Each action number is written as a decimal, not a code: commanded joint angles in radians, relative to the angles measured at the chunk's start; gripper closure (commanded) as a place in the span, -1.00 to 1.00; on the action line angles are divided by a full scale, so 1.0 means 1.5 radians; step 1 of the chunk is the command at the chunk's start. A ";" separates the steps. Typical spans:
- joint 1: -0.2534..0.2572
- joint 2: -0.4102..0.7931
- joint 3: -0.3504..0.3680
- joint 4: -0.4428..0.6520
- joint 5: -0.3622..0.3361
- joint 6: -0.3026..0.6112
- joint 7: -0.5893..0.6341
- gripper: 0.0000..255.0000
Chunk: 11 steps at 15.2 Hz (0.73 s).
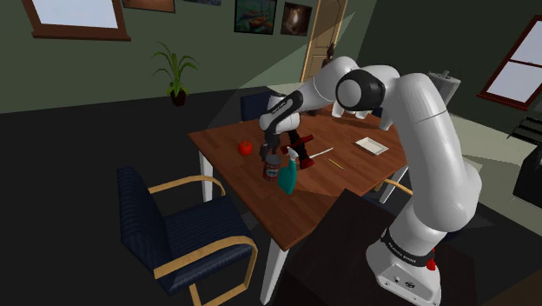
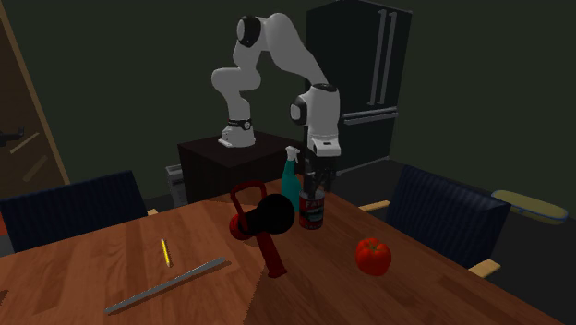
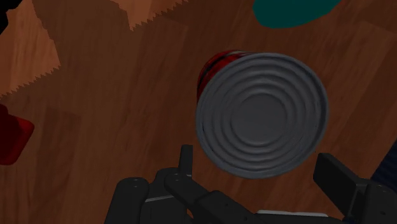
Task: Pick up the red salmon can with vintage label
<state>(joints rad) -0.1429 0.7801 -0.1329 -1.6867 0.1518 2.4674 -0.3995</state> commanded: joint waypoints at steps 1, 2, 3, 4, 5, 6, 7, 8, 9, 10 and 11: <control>-0.001 0.010 0.001 0.003 0.001 0.007 -0.001 -1.00; -0.001 0.010 0.001 0.003 0.001 0.007 -0.001 -1.00; -0.002 0.011 0.001 0.005 0.001 0.006 -0.001 1.00; -0.001 0.011 0.001 0.005 0.001 0.006 -0.001 1.00; -0.001 0.011 0.001 0.005 0.001 0.006 -0.001 1.00; -0.002 0.011 0.001 0.005 0.001 0.006 -0.001 1.00; -0.002 0.011 0.001 0.005 0.001 0.006 -0.001 1.00; -0.002 0.011 0.001 0.006 0.001 0.005 -0.001 1.00; -0.002 0.010 0.001 0.005 0.001 0.006 -0.001 1.00; -0.002 0.010 0.001 0.005 0.001 0.006 -0.001 1.00; -0.002 0.010 0.001 0.004 0.001 0.006 -0.001 1.00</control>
<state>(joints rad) -0.1452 0.7942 -0.1305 -1.6786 0.1539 2.4768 -0.4015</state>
